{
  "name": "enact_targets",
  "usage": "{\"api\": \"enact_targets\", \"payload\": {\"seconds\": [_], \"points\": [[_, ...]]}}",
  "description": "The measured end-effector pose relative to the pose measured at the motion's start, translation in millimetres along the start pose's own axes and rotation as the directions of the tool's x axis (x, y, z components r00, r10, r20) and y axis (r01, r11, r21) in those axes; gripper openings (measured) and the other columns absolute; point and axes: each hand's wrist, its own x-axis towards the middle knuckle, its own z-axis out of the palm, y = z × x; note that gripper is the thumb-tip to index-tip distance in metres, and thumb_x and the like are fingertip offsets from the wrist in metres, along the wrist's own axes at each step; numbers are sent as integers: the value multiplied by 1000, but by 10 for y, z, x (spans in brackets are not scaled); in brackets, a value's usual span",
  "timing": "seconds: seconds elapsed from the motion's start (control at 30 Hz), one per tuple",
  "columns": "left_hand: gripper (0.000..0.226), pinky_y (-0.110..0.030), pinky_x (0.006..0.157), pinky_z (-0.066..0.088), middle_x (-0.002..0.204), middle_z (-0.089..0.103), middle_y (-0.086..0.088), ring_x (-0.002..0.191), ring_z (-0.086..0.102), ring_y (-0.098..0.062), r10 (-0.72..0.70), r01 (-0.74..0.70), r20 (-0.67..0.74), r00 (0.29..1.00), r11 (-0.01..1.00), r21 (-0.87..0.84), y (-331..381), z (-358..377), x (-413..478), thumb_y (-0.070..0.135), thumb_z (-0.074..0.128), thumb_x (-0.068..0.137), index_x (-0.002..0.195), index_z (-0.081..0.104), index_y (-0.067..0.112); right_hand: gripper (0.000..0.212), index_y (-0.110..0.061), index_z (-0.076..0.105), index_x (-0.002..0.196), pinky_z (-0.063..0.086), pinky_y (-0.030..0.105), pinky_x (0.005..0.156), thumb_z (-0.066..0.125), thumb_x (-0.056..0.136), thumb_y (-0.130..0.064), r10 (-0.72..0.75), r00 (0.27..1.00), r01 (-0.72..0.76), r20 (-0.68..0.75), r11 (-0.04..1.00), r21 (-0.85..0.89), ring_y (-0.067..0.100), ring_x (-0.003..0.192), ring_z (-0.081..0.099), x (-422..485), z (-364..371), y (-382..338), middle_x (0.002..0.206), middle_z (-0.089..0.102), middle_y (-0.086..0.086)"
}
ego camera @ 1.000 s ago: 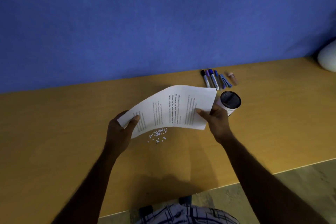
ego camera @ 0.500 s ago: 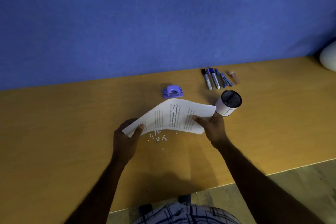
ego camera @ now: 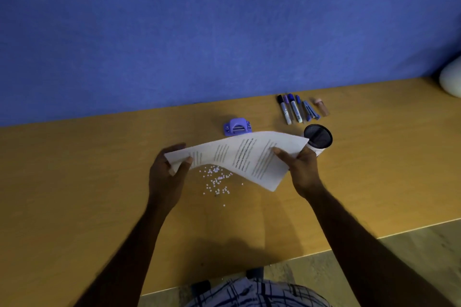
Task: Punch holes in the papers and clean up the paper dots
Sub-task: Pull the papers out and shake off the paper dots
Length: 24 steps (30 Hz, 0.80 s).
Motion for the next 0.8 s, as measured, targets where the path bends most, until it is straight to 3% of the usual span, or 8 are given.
{"api": "enact_targets", "payload": {"seconds": [0.07, 0.17, 0.27, 0.33, 0.4, 0.5, 0.67, 0.8], "points": [[61, -20, 102, 42, 138, 50, 3, 126, 49, -7, 23, -23, -13, 1000, 1000, 18, 25, -7, 66, 9, 73, 83, 138, 46, 15, 27, -12, 68, 114, 57, 31, 79, 67, 87, -5, 22, 999, -20, -31, 998, 66, 23, 100, 71, 33, -29, -32, 111, 74, 6], [82, -30, 109, 34, 154, 31, -5, 140, 34, -15, -230, 223, -72, 971, 971, -91, -1, 80, 19, 14, 74, 83, 149, 26, 13, 34, 1, 63, 120, 56, 36, 82, 66, 87, -3, 119, 992, -106, -51, 973, 206, 29, 105, 69, 28, -52, -22, 116, 71, 15], [79, -37, 102, 43, 146, 42, -10, 131, 45, -24, -487, 479, -62, 871, 872, -101, -90, 232, -149, 23, 75, 83, 146, 30, 11, 40, -1, 59, 127, 57, 39, 86, 64, 87, 0, 187, 981, -157, -55, 924, 348, 31, 111, 66, -46, -31, 10, 125, 67, 15], [56, -40, 98, 47, 129, 56, -7, 117, 55, -24, -574, 574, 57, 817, 799, -180, -143, 346, -264, 21, 71, 86, 135, 46, 12, 39, -5, 59, 127, 57, 42, 88, 61, 89, 1, 213, 975, -169, -66, 898, 407, 30, 113, 65, -110, 1, 44, 128, 66, 13], [20, -32, 86, 51, 111, 66, -4, 102, 59, -18, -553, 603, 243, 797, 756, -256, -101, 432, -345, 17, 62, 91, 111, 63, 18, 38, -9, 59, 127, 57, 45, 88, 59, 91, 0, 249, 967, -200, -50, 868, 455, 30, 114, 64, -169, 44, 82, 129, 65, 12], [24, -31, 80, 54, 111, 73, -7, 94, 66, -19, -417, 568, 438, 796, 763, -307, 30, 540, -389, 23, 52, 96, 108, 71, 16, 39, -9, 56, 131, 52, 51, 97, 56, 93, 0, 301, 954, -253, -11, 819, 515, 32, 119, 61, -230, 78, 112, 133, 63, 13], [35, -38, 73, 52, 106, 75, -10, 90, 71, -24, -448, 561, 338, 828, 689, -459, 238, 642, -430, 26, 40, 100, 108, 69, 10, 43, -10, 52, 137, 51, 50, 100, 54, 95, -2, 354, 935, -282, -3, 750, 598, 31, 124, 59, -281, 71, 119, 135, 62, 11], [19, -40, 73, 57, 103, 74, -6, 93, 70, -23, -269, 346, 283, 921, 897, -274, 274, 641, -416, 22, 54, 97, 109, 65, 12, 43, -10, 52, 137, 56, 45, 92, 54, 95, -2, 354, 935, -291, 28, 721, 629, 28, 121, 61, -322, 105, 152, 135, 62, 9]]}}
